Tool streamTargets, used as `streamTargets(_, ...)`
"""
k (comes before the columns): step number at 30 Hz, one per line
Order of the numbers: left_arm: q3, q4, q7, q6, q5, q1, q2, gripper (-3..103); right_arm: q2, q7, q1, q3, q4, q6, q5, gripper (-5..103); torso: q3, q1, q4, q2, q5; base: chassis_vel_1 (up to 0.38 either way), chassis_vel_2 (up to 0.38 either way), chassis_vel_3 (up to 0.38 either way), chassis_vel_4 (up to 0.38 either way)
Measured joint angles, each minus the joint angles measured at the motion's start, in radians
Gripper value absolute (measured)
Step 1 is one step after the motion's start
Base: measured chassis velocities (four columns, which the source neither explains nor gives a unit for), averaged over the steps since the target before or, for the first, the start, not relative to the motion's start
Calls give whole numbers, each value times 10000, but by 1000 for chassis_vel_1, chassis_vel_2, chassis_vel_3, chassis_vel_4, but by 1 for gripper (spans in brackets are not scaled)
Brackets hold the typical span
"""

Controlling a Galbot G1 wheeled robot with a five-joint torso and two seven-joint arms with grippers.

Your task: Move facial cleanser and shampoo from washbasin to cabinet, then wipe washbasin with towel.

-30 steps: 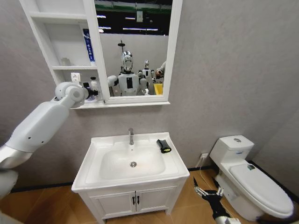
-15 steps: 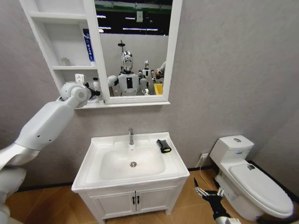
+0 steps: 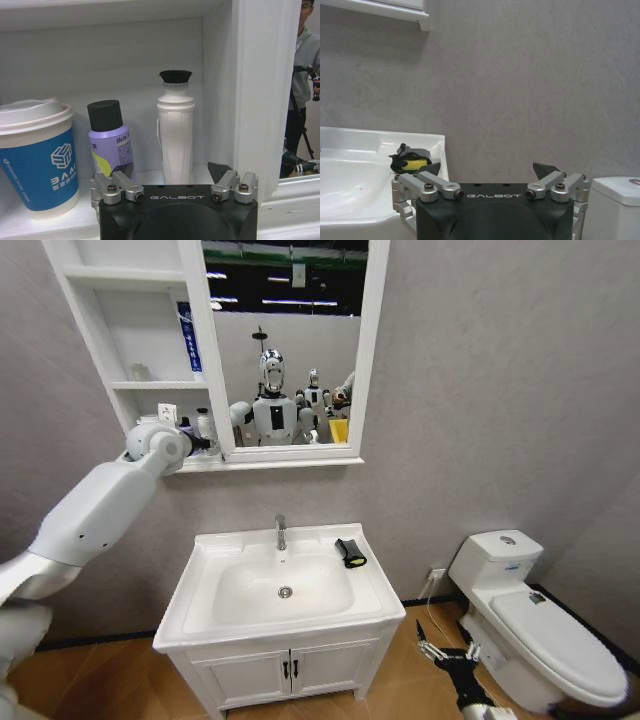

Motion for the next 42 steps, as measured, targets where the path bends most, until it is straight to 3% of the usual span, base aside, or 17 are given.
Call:
streamTargets(6, -665, -1072, 44, 3, -188, 771, 833, 99, -41, 107, 122, 11, 9, -182, 51, 100, 0, 0, 2, 0, 0, 0, 0, 0, 0)
streamTargets(15, -2531, -3275, 85, 9, -602, 3248, 2160, 100, -36, 135, 85, -36, 163, -262, -37, 100, 0, 0, 1, 0, -4, 0, 0, 0, 0)
streamTargets(17, -3245, -4478, 473, -301, -322, 4331, 3057, 100, 10, 143, 28, -45, 231, -279, -38, 100, -1, 0, 5, 0, -2, 0, 0, 0, 0)
streamTargets(18, -3245, -4478, 473, -301, -322, 4331, 3057, 100, 10, 143, 28, -45, 231, -279, -38, 100, -1, 0, 5, 0, -2, 0, 0, 0, 0)
streamTargets(20, -3686, -5315, 1097, -1125, 237, 5062, 3843, 100, 209, 429, -116, 24, 344, -271, -177, 100, -3, -3, 8, 1, 3, 0, 0, 0, 0)
streamTargets(24, -3833, -5443, 1381, -1648, 527, 5208, 4075, 100, 454, 521, -389, 250, 498, -226, -254, 100, -2, -2, -5, 1, 0, 0, 0, 0, 0)
streamTargets(28, -5628, -5816, 1429, -1947, 956, 7052, 4129, 100, 760, 528, -814, 452, 597, -12, -401, 100, -1, 1, -2, 0, 5, 0, 0, 0, 0)
streamTargets(29, -6655, -6023, 1429, -2002, 1252, 8072, 3974, 100, 829, 548, -931, 505, 594, 25, -423, 100, 1, 2, -3, 0, -5, 0, 0, 0, 0)
streamTargets(30, -6655, -6023, 1429, -2002, 1252, 8072, 3974, 100, 829, 548, -931, 505, 594, 25, -423, 100, 1, 2, -3, 0, -5, 0, 0, 0, 0)
streamTargets(33, -10458, -6948, 1431, -2165, 2107, 11949, 2706, 100, 900, 633, -1174, 539, 497, 46, -491, 100, -1, 1, -1, 1, 6, 0, 0, 0, 0)
streamTargets(34, -10458, -6948, 1431, -2165, 2107, 11949, 2706, 100, 900, 633, -1174, 539, 497, 46, -491, 100, -1, 1, -1, 1, 6, 0, 0, 0, 0)
streamTargets(35, -11377, -7336, 1505, -2255, 2461, 13154, 2136, 100, 898, 739, -1240, 520, 458, 110, -491, 100, 0, 2, 0, 0, -14, 0, 0, 0, 0)
streamTargets(36, -12407, -7832, 1721, -2530, 3117, 14708, 1247, 100, 914, 861, -1298, 499, 405, 272, -503, 100, -1, 2, -1, 1, -7, 0, 0, 0, 0)
streamTargets(38, -12969, -8139, 1941, -2784, 3618, 15756, 553, 100, 929, 930, -1368, 509, 380, 392, -523, 100, -2, 1, -2, 1, 6, 0, 0, 0, 0)
streamTargets(39, -12969, -8139, 1941, -2784, 3618, 15756, 553, 100, 929, 930, -1368, 509, 380, 392, -523, 100, -2, 1, -2, 1, 6, 0, 0, 0, 0)
streamTargets(41, -13935, -8908, 2774, -3538, 4829, 18511, -1686, 100, 870, 998, -1665, 572, 464, 545, -487, 100, -2, 0, 8, 1, -15, 0, 0, 0, 0)
streamTargets(42, -14034, -9185, 3159, -3986, 5330, 19580, -2646, 100, 821, 882, -1839, 569, 574, 649, -379, 100, -2, -2, 13, 2, 5, 0, 0, 0, 0)
